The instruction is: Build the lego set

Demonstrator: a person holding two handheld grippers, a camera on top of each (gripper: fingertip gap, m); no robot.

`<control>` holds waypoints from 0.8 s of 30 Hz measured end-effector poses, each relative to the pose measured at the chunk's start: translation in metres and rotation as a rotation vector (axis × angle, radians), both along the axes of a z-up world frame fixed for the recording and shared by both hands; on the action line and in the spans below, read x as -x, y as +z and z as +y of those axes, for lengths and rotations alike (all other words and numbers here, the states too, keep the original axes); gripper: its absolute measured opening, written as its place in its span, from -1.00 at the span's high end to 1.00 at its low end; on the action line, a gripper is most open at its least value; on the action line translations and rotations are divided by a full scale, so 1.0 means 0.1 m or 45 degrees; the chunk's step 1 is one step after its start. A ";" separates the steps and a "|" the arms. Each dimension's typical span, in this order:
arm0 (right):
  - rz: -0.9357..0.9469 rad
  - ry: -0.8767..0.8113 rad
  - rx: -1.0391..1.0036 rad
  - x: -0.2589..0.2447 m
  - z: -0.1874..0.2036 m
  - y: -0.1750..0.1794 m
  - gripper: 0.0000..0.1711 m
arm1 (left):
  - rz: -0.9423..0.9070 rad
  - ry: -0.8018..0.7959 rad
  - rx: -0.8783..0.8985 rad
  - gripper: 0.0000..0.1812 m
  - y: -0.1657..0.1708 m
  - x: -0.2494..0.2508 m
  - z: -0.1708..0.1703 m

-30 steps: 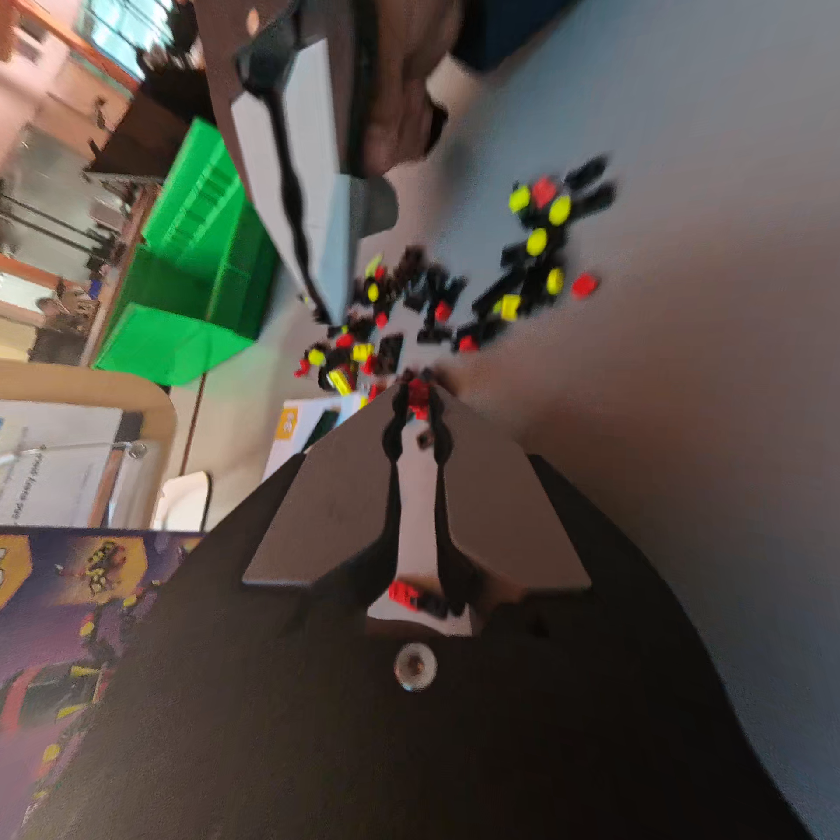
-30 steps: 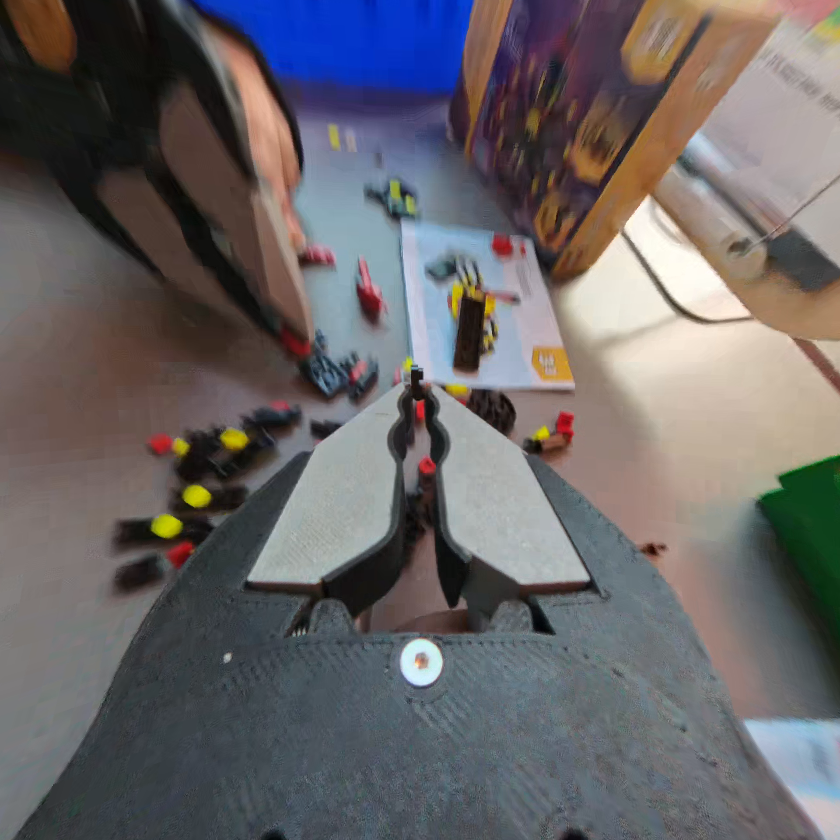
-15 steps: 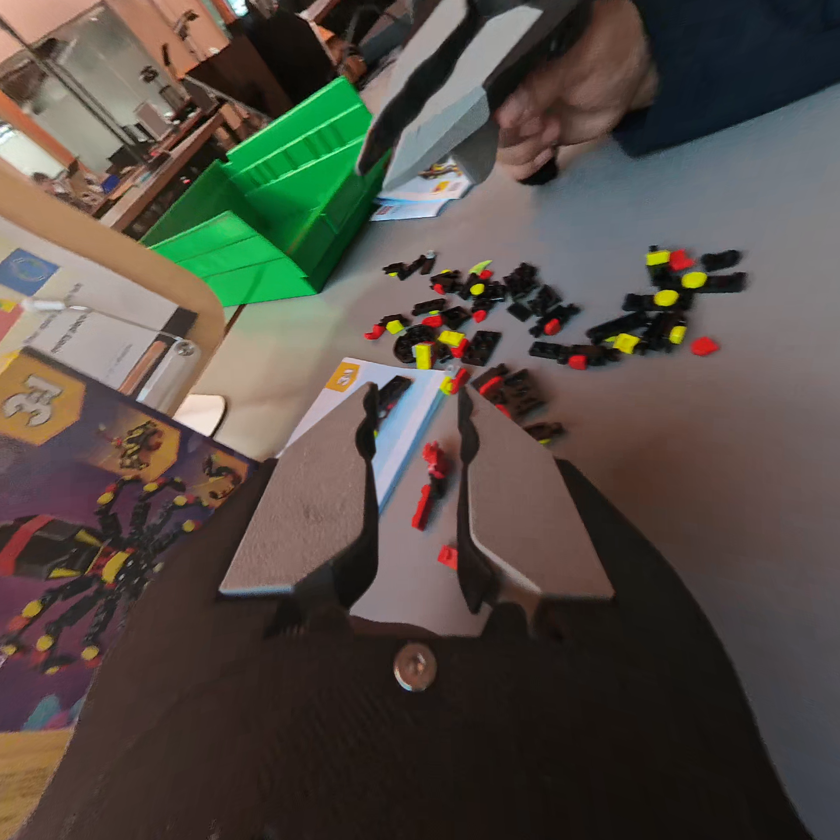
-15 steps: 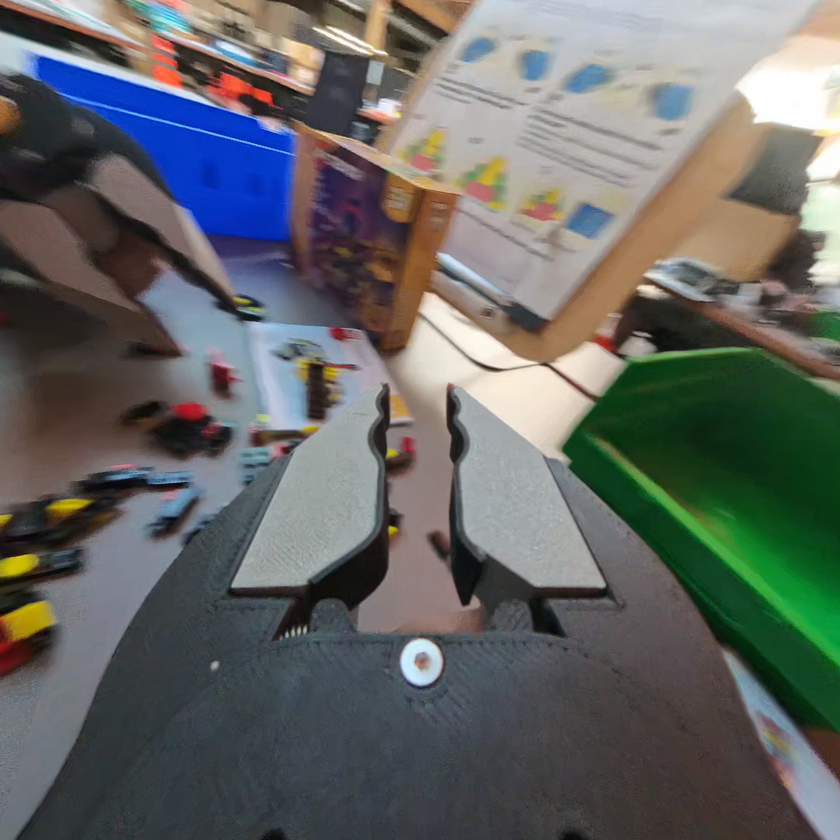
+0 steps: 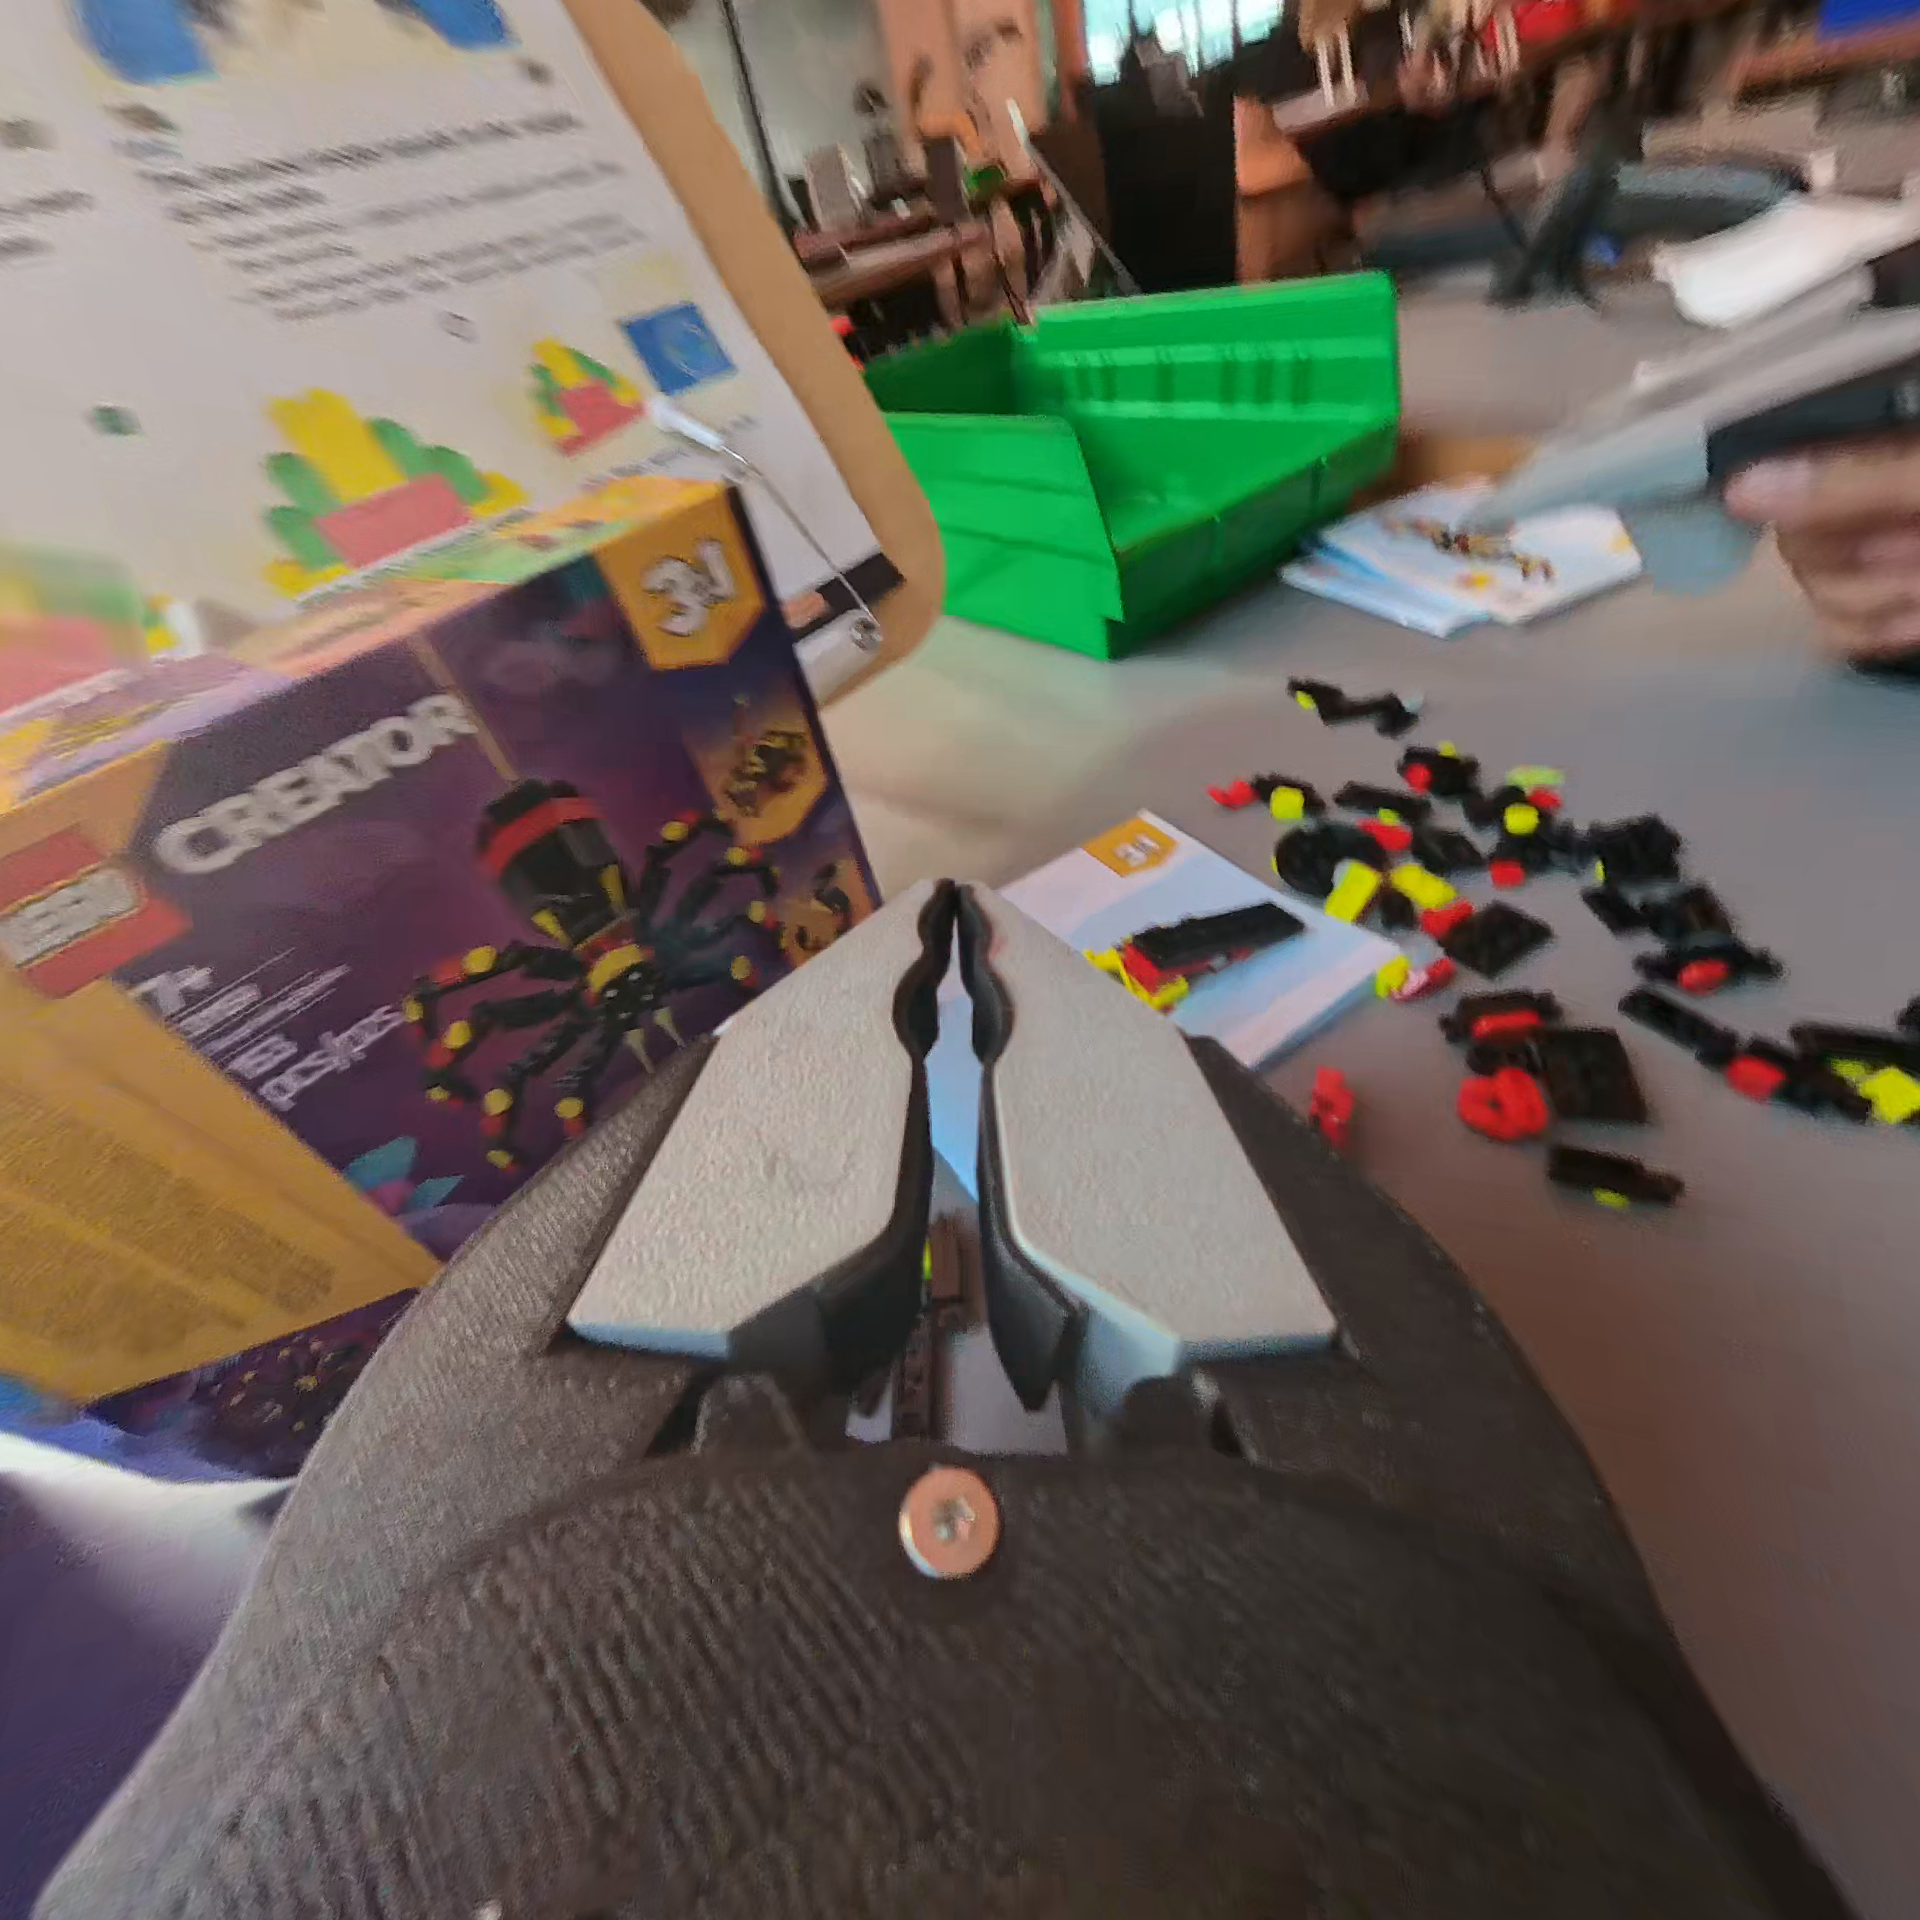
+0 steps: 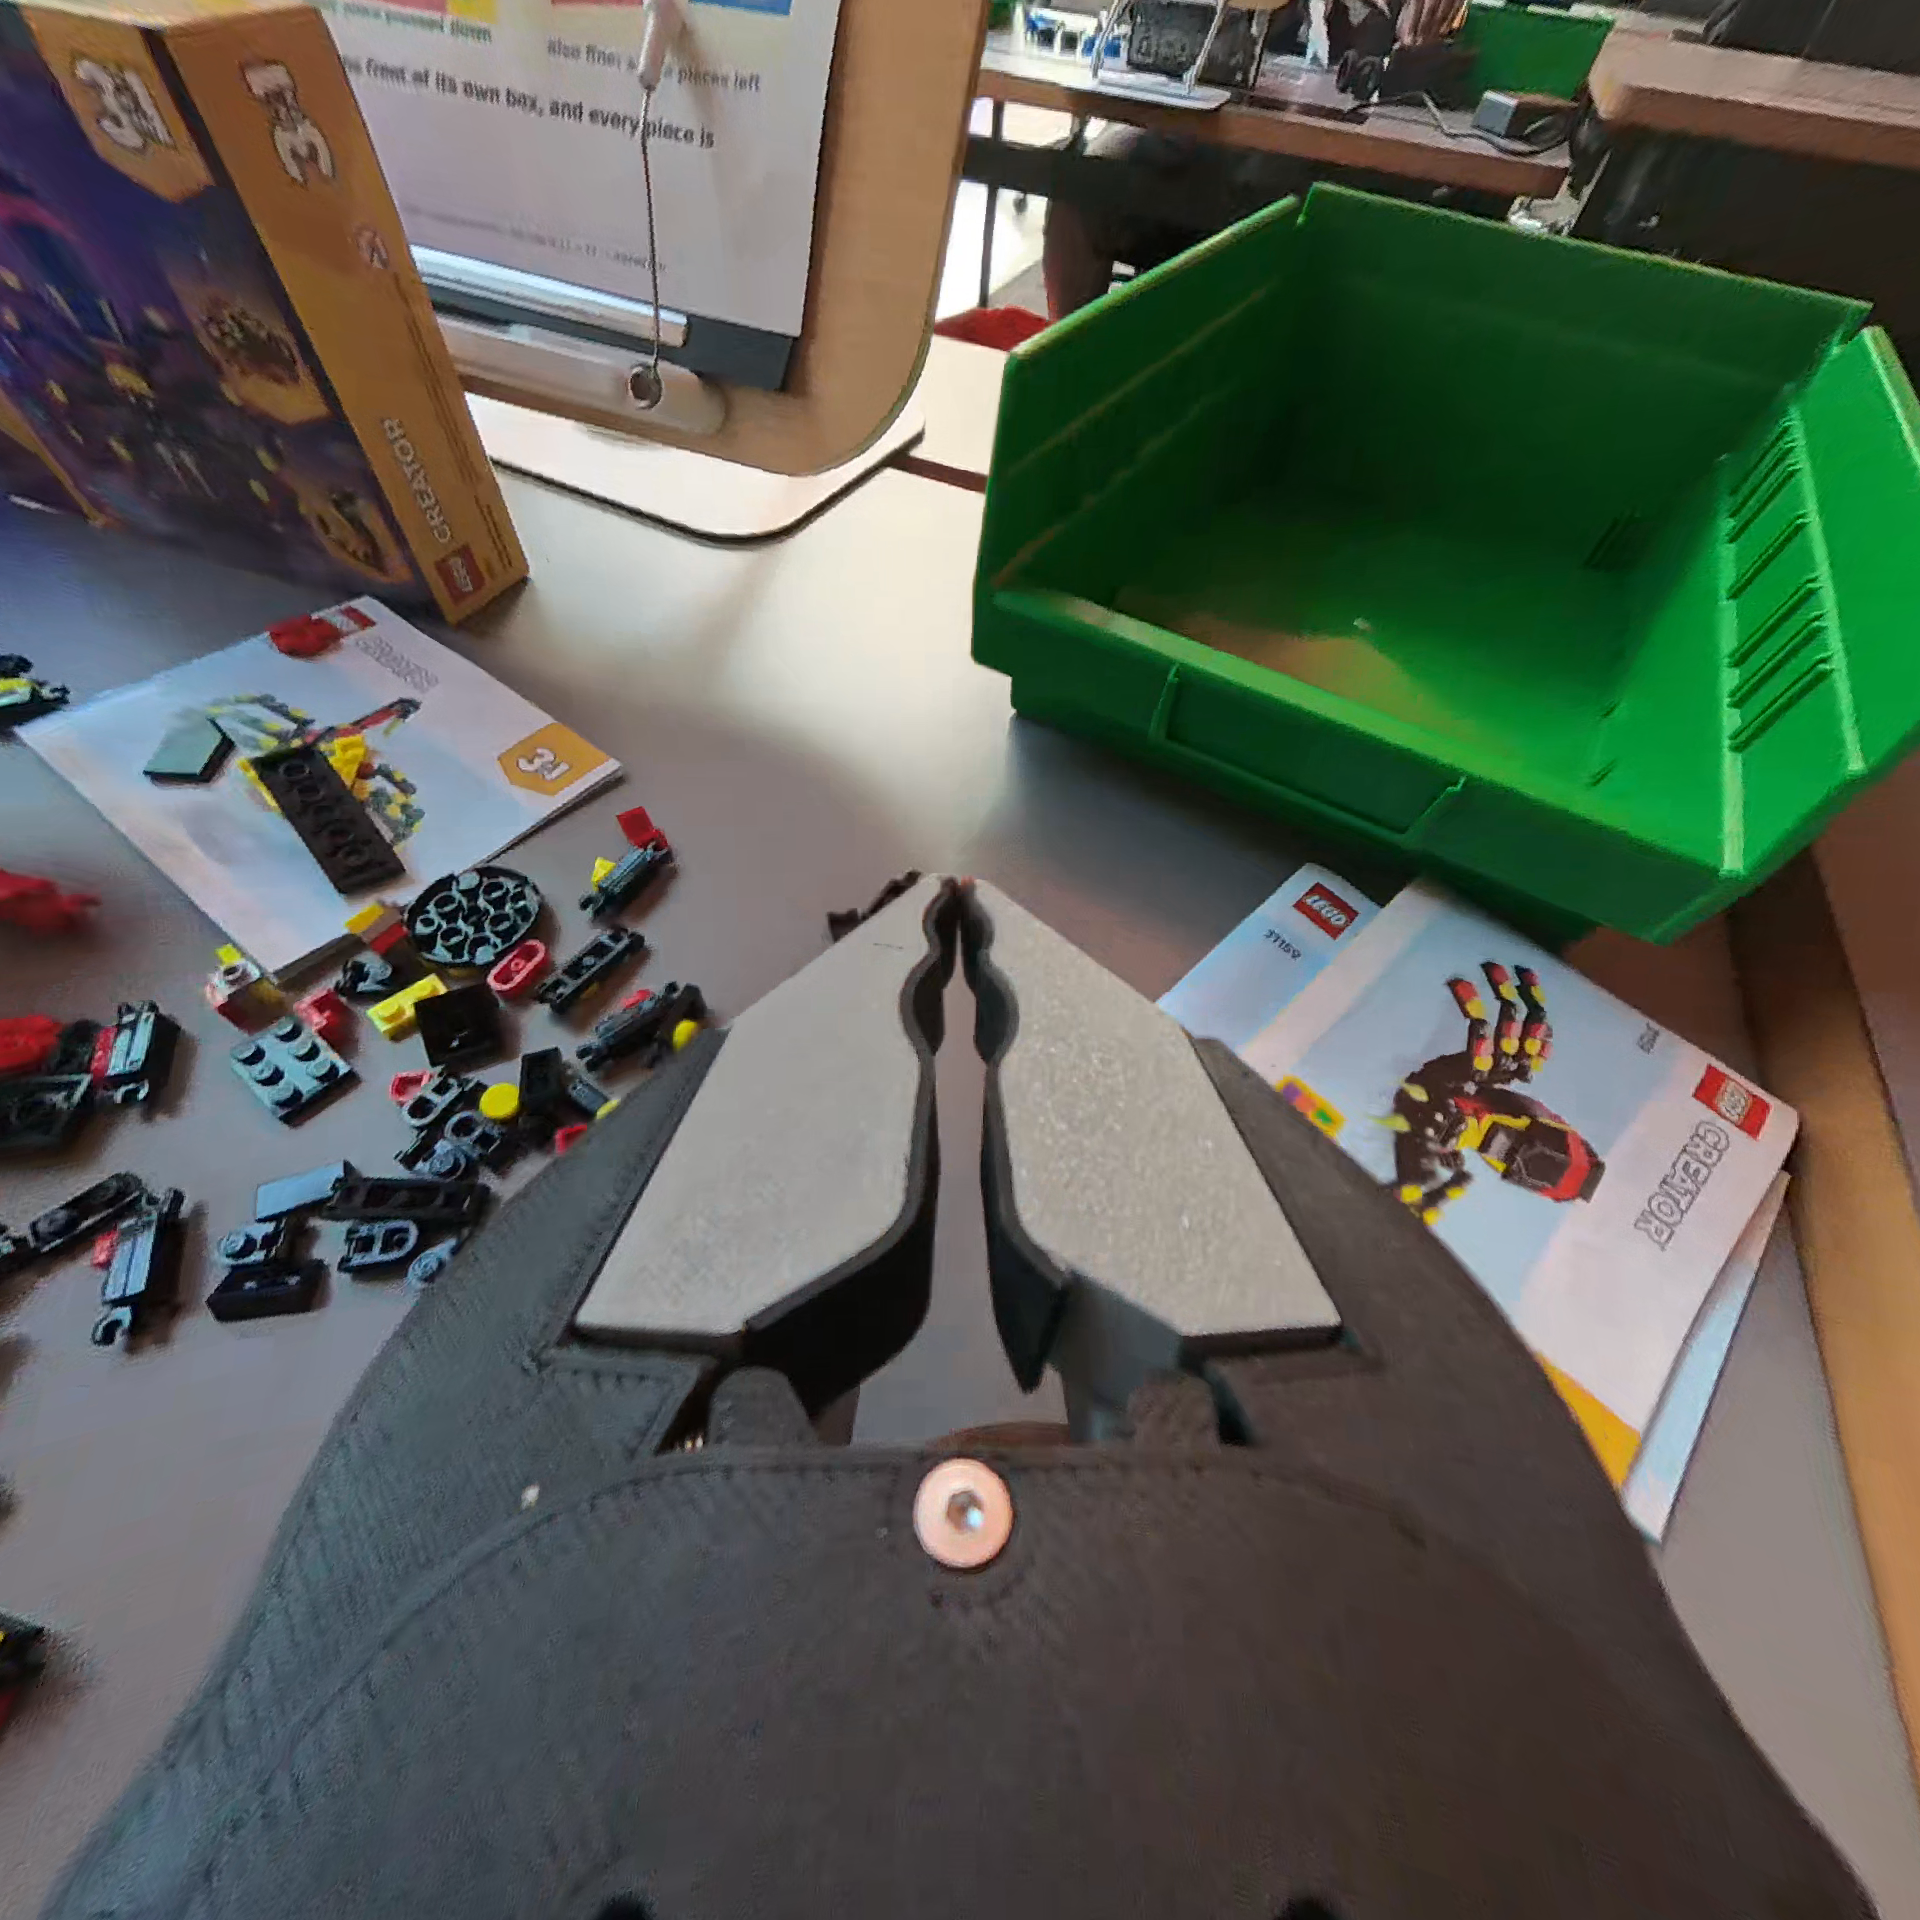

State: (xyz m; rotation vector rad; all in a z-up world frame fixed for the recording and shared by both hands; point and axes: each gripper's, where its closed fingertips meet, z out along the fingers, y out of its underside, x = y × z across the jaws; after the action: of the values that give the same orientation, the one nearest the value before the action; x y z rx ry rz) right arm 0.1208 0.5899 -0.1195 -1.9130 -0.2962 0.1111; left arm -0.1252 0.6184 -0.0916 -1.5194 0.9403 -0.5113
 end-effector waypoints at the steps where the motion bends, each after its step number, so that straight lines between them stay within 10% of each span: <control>1: -0.007 -0.004 0.022 0.00 -0.04 -0.03 1.00 | -0.064 0.018 0.006 1.00 0.06 0.05 0.01; 24: -0.096 0.286 0.061 0.40 -0.72 -0.11 1.00 | 0.133 -0.098 0.342 1.00 -0.33 -0.07 -0.13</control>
State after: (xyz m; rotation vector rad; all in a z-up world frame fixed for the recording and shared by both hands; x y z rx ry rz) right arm 0.0804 0.5179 -0.1302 -1.9291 -0.5638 0.1970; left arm -0.1186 0.6054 -0.1241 -1.7698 1.0454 -0.6386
